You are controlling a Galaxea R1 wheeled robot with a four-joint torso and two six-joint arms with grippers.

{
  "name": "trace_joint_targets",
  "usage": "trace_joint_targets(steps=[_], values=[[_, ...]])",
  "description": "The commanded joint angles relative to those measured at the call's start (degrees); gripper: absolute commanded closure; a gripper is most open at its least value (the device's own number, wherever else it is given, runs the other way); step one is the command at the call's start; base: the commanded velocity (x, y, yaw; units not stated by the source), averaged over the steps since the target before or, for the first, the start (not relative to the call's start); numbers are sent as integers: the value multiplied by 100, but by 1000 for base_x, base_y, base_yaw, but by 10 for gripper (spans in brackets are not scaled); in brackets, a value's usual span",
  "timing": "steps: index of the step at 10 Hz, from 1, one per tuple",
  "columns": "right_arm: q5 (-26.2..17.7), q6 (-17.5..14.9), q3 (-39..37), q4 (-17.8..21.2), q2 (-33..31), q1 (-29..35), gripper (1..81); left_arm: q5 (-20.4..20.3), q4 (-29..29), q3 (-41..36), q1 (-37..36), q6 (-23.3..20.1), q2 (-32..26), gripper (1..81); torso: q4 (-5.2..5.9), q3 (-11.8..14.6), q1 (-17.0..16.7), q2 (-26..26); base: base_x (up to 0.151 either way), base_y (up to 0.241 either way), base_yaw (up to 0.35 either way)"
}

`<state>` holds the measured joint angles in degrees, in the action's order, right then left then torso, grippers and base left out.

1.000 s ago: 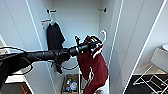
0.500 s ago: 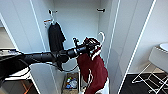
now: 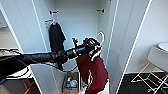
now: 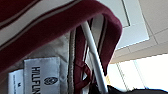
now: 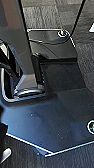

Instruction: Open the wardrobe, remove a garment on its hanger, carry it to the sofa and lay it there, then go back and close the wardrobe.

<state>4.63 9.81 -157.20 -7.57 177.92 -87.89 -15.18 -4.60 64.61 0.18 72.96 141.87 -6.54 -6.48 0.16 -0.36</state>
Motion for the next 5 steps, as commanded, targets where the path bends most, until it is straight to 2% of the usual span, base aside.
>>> trace_joint_targets(steps=[1,3,5], values=[[-296,-6,50,10,53,198,10,-537,-331,-202,-1007,-177,-36,811,0,0,0,0,0,0,0],[-296,-6,59,1,53,206,10,-925,-552,-256,-674,-317,-106,811,0,0,2,0,0,0,0],[-296,-15,68,1,44,214,10,-952,-569,-361,-436,-528,-247,811,0,0,2,0,0,0,0]])
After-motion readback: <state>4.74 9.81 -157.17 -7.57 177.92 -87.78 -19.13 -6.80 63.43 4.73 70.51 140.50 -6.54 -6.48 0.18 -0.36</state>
